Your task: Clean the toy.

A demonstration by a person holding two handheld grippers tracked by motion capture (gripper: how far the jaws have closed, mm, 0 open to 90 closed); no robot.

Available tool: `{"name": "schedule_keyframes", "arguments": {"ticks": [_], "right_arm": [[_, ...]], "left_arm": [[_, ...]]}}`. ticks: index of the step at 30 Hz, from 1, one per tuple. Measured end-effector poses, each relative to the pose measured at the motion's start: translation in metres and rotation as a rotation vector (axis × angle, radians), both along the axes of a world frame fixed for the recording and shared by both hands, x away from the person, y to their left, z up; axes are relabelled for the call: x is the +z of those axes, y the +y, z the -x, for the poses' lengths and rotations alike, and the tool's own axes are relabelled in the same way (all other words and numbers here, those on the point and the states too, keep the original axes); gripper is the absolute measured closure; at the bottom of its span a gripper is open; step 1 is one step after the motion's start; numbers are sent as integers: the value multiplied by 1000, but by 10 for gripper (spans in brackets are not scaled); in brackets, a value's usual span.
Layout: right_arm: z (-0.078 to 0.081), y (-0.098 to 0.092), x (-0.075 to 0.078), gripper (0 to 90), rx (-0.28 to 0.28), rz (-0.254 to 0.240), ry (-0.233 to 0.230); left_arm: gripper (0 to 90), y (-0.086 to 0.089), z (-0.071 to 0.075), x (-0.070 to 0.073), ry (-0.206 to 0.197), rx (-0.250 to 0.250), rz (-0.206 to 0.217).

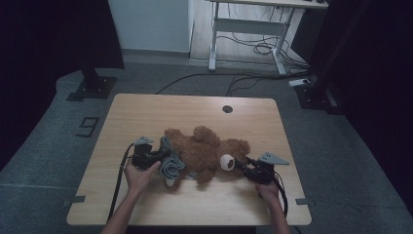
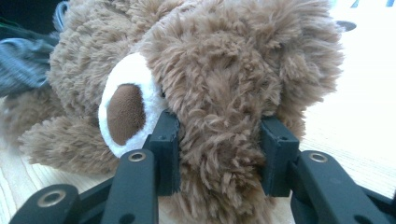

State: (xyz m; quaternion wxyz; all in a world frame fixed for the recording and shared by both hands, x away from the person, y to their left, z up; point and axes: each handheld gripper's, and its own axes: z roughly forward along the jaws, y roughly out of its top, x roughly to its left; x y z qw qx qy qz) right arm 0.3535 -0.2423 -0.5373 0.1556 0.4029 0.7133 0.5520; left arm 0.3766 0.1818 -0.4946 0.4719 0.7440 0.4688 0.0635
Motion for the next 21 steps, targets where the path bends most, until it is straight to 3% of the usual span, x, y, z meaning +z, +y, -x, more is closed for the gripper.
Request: {"name": "schedule_keyframes", "arguments": {"ticks": [2, 5, 10, 13, 16, 21], "right_arm": [[1, 0, 0, 572, -1, 6, 1], [1, 0, 0, 573, -2, 6, 1], [0, 0, 0, 577, -4, 0, 1], [0, 0, 0, 579, -4, 0, 1], [0, 1, 0, 580, -2, 1, -2], [0, 1, 0, 580, 4, 7, -6]], "left_arm": [[786, -7, 2, 6, -13, -27, 35], [787, -20, 1, 12, -19, -60, 50], [787, -41, -4, 4, 6, -64, 10], [789, -37, -9, -3, 48, -56, 19], [791, -30, -12, -11, 79, -40, -57], [790, -13, -15, -21, 132, -5, -82]]}}
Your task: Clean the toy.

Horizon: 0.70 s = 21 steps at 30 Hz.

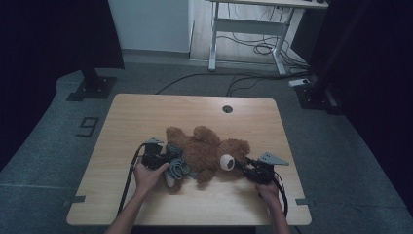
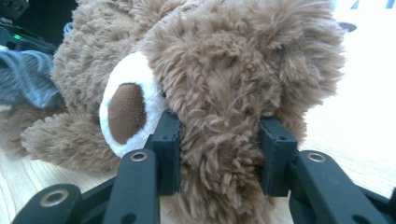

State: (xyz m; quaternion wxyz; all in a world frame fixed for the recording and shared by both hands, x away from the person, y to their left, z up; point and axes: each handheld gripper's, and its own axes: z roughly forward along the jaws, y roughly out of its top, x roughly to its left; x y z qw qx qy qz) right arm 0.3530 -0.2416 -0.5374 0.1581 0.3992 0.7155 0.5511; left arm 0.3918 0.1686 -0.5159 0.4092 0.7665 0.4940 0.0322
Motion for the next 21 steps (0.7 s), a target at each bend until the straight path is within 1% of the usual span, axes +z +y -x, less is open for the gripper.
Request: {"name": "schedule_keyframes", "arguments": {"ticks": [2, 3, 4, 6, 7, 9, 10, 12, 14, 15, 17, 19, 21], "right_arm": [[0, 0, 0, 580, 1, 1, 1], [0, 0, 0, 580, 0, -2, 0], [0, 0, 0, 580, 0, -1, 0], [0, -1, 0, 580, 2, 1, 1], [0, -1, 0, 579, 2, 3, 0], [0, 0, 0, 579, 0, 4, -2], [0, 0, 0, 579, 0, 4, -2], [0, 0, 0, 579, -1, 4, -1], [0, 0, 0, 579, 0, 4, -2], [0, 0, 0, 579, 0, 4, -2], [0, 0, 0, 579, 0, 1, 0], [0, -1, 0, 579, 1, 2, 1], [0, 0, 0, 579, -1, 1, -1]], "left_arm": [[790, 8, 2, 3, -4, 18, -13], [790, 12, 4, 6, -14, 28, -17], [790, 15, 7, 11, -33, 36, -17], [789, 20, 17, 24, -93, 43, -8], [789, 20, 23, 31, -125, 40, -7], [790, 19, 33, 45, -178, 26, 14], [791, 18, 39, 54, -208, 15, 21], [791, 15, 48, 73, -276, 9, 32], [791, 9, 53, 89, -321, -3, 46], [791, 4, 54, 96, -336, -17, 47], [791, -11, 51, 105, -342, -56, 31], [791, -32, 42, 109, -321, -97, 40], [791, -50, 32, 109, -296, -122, 42]]}}
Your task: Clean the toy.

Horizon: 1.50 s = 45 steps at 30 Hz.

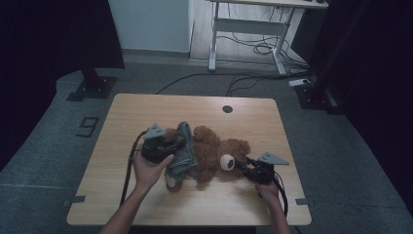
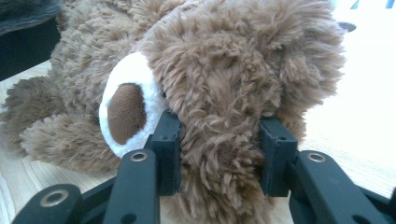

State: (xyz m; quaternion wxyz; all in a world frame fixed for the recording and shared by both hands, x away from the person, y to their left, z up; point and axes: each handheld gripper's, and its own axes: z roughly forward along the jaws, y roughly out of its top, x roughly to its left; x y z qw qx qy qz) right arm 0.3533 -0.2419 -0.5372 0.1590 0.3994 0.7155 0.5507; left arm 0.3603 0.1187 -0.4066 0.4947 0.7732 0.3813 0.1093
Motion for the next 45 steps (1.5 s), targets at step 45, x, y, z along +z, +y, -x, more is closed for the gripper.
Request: {"name": "schedule_keyframes", "arguments": {"ticks": [45], "right_arm": [[1, 1, 0, 584, -6, -4, -1]], "left_arm": [[788, -34, -1, -2, -15, -26, -59]]}}
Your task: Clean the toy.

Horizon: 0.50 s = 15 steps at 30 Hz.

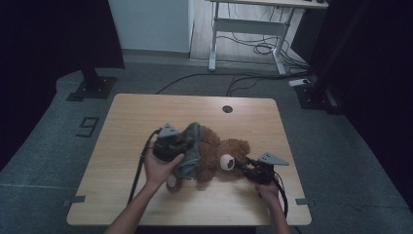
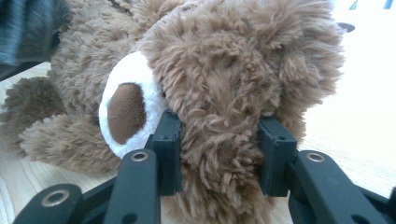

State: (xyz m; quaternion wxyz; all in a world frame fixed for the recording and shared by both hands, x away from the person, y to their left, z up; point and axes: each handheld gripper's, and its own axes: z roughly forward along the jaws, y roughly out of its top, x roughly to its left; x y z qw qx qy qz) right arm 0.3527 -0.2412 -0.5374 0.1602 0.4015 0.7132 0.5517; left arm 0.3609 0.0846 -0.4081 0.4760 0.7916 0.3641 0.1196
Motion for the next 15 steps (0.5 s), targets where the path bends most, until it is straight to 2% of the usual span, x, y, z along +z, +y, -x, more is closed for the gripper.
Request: {"name": "schedule_keyframes", "arguments": {"ticks": [4, 6, 9, 11, 12, 15], "right_arm": [[0, 0, 0, 584, 1, 3, 0], [0, 0, 0, 584, 1, 3, 1], [1, 0, 0, 584, -3, 2, 2], [1, 0, 0, 584, -3, 5, 0], [1, 1, 0, 584, -5, 3, -2], [1, 0, 0, 585, -5, 6, -5]], "left_arm": [[788, -58, -7, 6, 16, -84, -14], [788, -82, -11, 2, 30, -111, -28], [787, -120, -21, -9, 73, -142, -46], [785, -135, -27, -16, 91, -147, -65], [785, -144, -32, -20, 98, -144, -87], [784, -151, -44, -33, 145, -127, -105]]}}
